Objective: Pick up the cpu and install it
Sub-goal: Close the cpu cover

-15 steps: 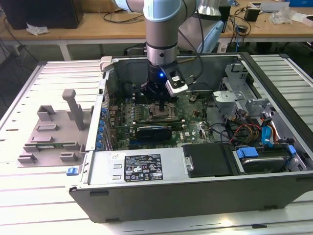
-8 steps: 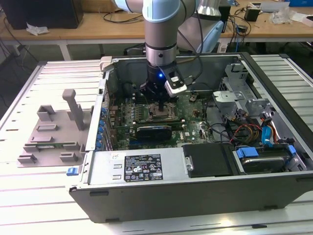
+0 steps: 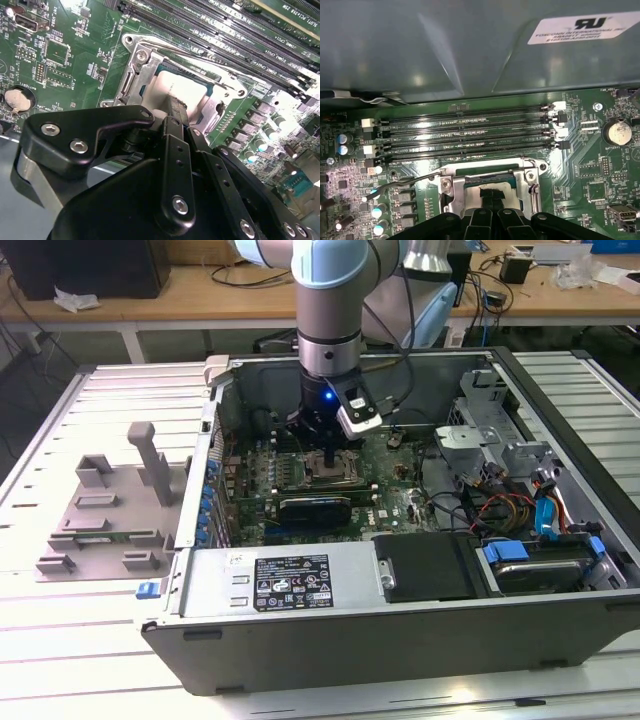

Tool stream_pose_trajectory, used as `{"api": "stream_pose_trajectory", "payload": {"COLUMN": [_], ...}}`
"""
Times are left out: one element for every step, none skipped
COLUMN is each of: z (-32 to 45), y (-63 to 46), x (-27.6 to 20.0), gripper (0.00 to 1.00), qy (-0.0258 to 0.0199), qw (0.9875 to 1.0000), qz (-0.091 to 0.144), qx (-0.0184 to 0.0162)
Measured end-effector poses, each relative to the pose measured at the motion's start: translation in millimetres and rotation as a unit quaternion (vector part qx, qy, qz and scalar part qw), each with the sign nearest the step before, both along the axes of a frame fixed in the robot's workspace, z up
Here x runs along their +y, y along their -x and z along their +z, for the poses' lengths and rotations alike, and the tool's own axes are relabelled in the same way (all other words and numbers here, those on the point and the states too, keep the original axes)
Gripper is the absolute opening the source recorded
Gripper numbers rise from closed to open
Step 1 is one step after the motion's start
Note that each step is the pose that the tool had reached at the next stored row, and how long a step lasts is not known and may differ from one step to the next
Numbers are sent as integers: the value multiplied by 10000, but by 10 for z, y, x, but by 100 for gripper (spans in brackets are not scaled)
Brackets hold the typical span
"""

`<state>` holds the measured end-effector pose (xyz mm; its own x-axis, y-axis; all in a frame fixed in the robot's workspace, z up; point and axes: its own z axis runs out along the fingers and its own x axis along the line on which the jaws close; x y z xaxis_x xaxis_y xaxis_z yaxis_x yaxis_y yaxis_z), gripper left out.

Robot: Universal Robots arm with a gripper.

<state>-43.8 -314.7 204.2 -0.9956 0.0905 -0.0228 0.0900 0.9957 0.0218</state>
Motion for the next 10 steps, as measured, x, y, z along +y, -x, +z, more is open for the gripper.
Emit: {"api": "stream_pose_trajectory", "payload": {"z": [-2, -6, -8, -11, -14, -14, -14, -14, -14, -14], "y": [-7, -9, -10, -10, -10, -11, -12, -13, -17, -25], "x": [0, 0, 1, 2, 3, 4, 4, 4, 3, 4], "gripper": [11, 11, 11, 11, 11, 11, 11, 11, 11, 11], "qy": [1, 1, 1, 1, 0, -1, -1, -1, 0, 0], "qw": [10000, 10000, 10000, 10000, 10000, 10000, 10000, 10000, 10000, 10000], "qz": [4, 9, 10, 11, 11, 10, 10, 10, 11, 11], "qx": [0, -1, -1, 0, -1, -1, -1, -1, 0, -1]}}
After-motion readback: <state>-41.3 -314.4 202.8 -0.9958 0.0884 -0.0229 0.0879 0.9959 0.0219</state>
